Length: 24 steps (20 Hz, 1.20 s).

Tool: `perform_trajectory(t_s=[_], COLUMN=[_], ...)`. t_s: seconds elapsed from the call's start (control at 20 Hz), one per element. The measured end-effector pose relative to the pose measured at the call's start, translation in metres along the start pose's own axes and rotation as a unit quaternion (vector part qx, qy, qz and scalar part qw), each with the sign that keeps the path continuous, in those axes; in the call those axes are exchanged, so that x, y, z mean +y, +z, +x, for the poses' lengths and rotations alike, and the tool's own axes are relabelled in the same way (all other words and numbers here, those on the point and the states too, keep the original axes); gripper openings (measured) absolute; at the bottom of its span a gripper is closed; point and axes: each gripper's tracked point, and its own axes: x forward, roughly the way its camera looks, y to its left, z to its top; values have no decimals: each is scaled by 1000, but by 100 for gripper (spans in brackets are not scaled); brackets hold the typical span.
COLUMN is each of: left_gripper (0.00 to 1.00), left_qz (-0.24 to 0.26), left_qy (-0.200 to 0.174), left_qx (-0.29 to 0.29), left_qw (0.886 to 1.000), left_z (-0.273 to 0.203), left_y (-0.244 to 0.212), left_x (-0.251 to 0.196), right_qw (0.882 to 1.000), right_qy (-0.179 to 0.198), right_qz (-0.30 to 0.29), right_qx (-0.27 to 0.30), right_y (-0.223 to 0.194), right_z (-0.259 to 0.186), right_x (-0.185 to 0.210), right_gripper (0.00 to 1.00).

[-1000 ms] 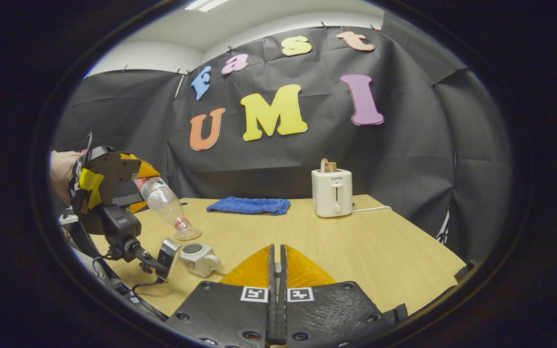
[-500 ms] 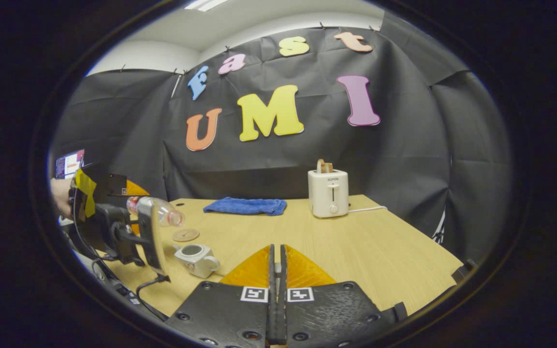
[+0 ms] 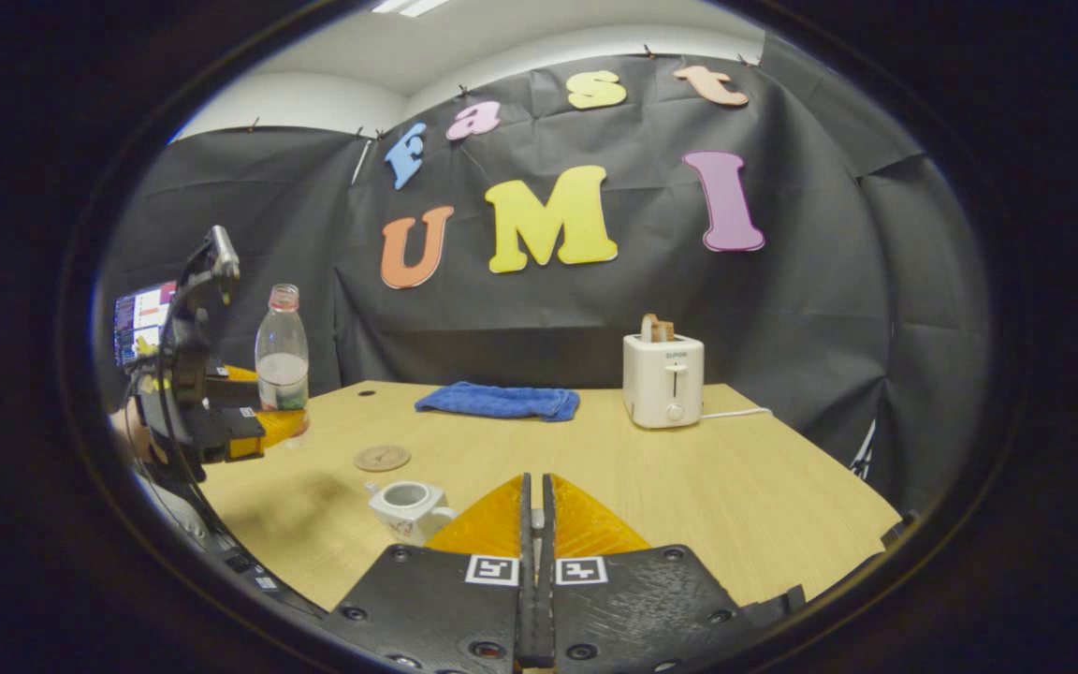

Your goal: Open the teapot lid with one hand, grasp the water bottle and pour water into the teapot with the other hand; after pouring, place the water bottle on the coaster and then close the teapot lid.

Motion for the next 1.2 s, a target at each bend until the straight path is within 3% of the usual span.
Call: perform_trajectory(t_s=[0.2,0.4,0.9,1.2], left_gripper=[74,74,75,77], left_qz=[-119,-171,-176,-167], left_qy=[-34,-50,-67,-68], left_qx=[-21,-36,7,20], left_qw=[992,983,982,983], left_z=[17,49,121,132], left_y=[10,17,-12,-25], left_x=[-9,-2,-21,-27], right_qw=[1000,1000,999,998], right_qy=[-3,-13,-40,-40], right_qz=[-10,-16,-16,-20], right_qx=[1,3,29,35], right_y=[2,1,-16,-20], right_z=[-1,-1,10,16], right_x=[5,1,-21,-21], right_gripper=[0,0,0,0])
